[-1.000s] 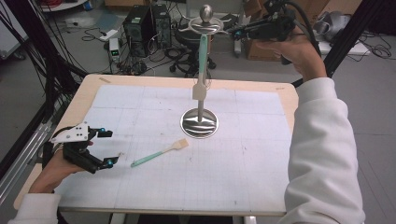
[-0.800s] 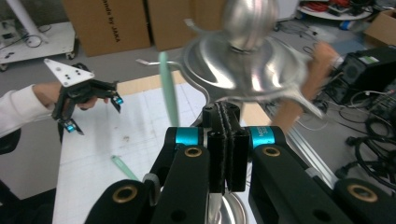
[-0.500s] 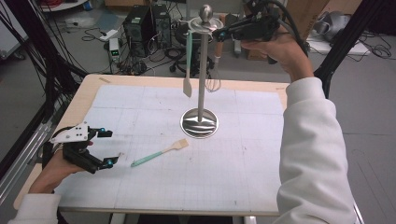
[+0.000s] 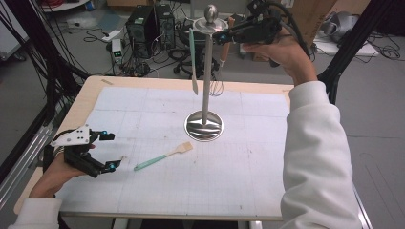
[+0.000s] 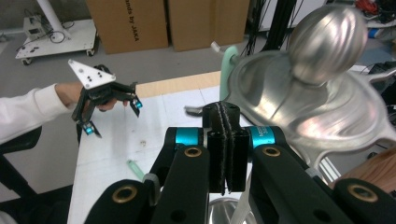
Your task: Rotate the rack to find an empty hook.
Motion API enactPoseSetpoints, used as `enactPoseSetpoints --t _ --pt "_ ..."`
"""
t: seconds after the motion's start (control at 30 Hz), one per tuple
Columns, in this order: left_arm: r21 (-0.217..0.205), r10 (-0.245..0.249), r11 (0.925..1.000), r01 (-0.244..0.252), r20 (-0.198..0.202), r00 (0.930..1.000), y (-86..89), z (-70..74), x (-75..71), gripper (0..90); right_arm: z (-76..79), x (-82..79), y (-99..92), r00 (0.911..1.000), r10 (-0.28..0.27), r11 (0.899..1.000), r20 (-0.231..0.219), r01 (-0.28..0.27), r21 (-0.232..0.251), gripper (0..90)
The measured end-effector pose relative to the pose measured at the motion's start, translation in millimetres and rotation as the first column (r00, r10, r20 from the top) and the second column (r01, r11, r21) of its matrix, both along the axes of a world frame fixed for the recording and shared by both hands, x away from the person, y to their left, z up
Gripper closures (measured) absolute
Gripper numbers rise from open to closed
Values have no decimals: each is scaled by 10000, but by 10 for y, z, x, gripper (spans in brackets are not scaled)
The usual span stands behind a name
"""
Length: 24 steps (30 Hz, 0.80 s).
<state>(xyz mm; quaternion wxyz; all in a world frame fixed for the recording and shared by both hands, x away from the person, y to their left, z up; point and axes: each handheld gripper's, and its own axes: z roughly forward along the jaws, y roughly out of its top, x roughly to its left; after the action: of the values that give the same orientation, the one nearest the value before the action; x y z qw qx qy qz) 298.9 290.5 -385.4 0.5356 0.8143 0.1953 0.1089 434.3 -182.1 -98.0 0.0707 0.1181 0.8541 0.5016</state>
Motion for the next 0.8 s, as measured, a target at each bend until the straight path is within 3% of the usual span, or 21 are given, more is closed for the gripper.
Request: enactPoseSetpoints --t 0.3,0.53,0.67,0.73,0.8 --pt "72 11 10000 -11 10 10000 -13 -6 1 17 -133 -147 -154 9997 -224 9997 -54 224 -118 767" --pt "36 -41 10000 40 66 10000 -4 6 -10 17 -251 -288 -247 9984 -563 9974 43 564 -443 587" --pt "57 -28 10000 28 85 10000 -5 7 -10 17 -316 -374 -314 9976 -688 9956 42 689 -628 341" --pt "64 -29 10000 28 98 9999 -4 8 -10 16 -349 -421 -359 9981 -611 9961 51 612 -630 155" --pt "17 -53 10000 52 93 9999 -3 9 -7 17 -387 -471 -405 9976 -688 9951 -10 685 -712 65"
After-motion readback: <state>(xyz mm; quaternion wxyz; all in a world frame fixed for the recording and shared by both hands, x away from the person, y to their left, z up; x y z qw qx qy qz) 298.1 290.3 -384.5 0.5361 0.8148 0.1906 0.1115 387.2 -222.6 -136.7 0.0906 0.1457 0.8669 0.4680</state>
